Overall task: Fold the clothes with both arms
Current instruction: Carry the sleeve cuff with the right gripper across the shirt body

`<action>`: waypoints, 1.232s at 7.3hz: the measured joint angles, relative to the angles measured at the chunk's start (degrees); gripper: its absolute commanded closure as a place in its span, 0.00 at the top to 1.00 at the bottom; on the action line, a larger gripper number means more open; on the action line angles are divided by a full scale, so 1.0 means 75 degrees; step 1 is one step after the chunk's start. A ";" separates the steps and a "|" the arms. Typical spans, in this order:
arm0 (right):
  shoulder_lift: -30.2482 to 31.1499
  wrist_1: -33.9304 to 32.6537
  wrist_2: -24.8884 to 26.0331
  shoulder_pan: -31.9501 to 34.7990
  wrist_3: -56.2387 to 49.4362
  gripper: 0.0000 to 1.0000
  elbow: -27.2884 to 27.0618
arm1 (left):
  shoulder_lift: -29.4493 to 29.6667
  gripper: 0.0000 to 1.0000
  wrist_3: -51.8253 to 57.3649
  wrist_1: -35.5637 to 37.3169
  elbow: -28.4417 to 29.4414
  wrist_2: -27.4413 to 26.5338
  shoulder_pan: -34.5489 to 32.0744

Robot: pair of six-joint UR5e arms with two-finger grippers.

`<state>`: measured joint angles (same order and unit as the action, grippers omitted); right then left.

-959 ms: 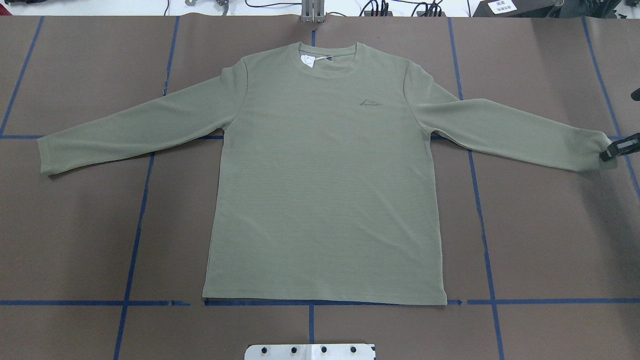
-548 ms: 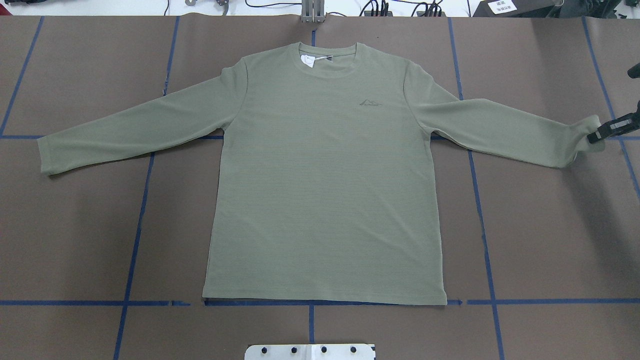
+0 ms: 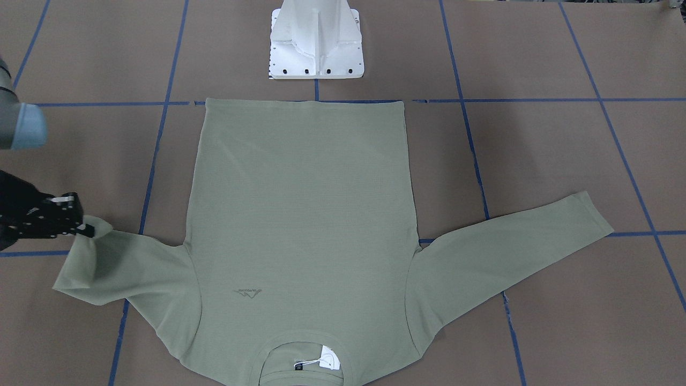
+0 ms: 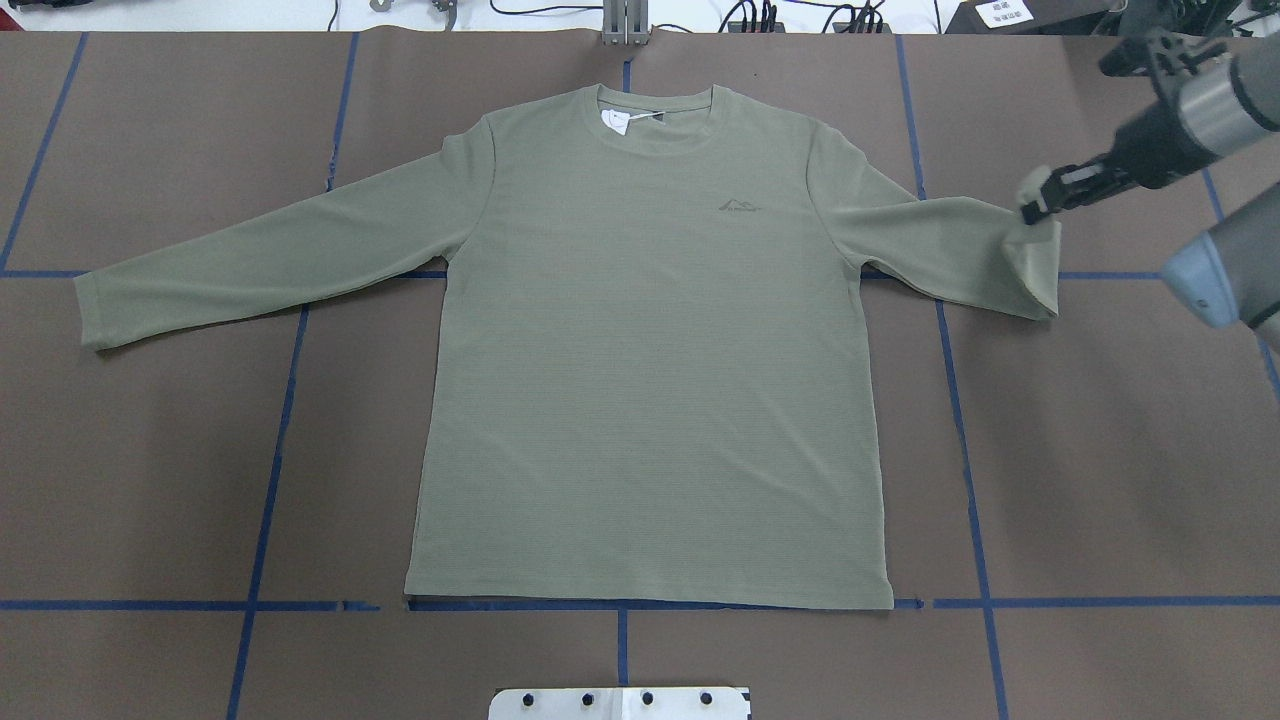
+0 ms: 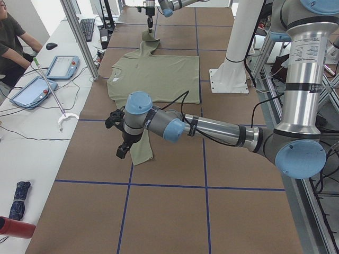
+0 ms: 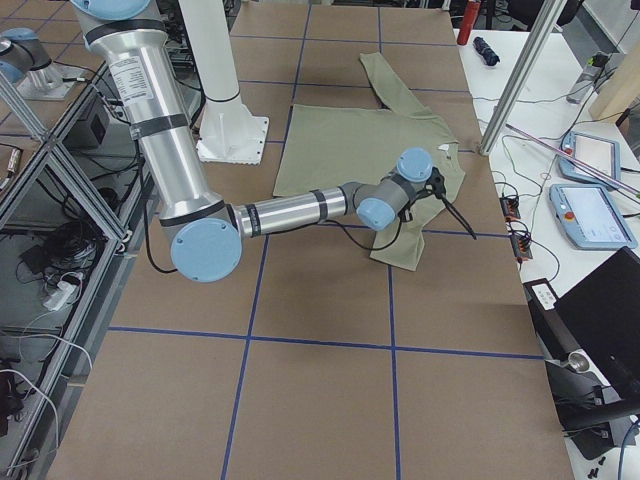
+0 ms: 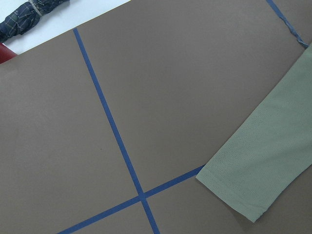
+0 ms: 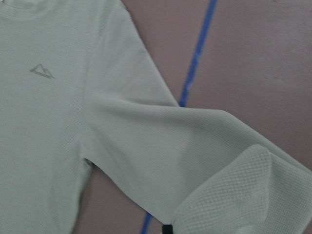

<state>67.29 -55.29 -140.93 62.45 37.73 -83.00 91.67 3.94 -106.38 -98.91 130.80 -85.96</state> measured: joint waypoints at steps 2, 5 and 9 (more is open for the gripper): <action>-0.1732 -0.0775 0.0817 -0.0993 0.0931 0.00 0.0035 | -0.0008 1.00 -0.0005 0.0003 0.0032 0.0008 0.0000; -0.3282 -0.1591 0.2541 -0.2459 0.1500 0.00 0.0128 | -0.0015 1.00 0.0002 -0.0004 0.0160 0.0004 0.0000; -0.3906 -0.1582 0.4008 -0.3619 0.1598 0.00 0.0993 | -0.0045 1.00 0.0003 -0.0008 0.0177 0.0002 0.0000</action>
<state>38.00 -67.16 -110.87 35.31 49.72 -75.56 91.33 3.96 -106.43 -97.58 130.82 -85.96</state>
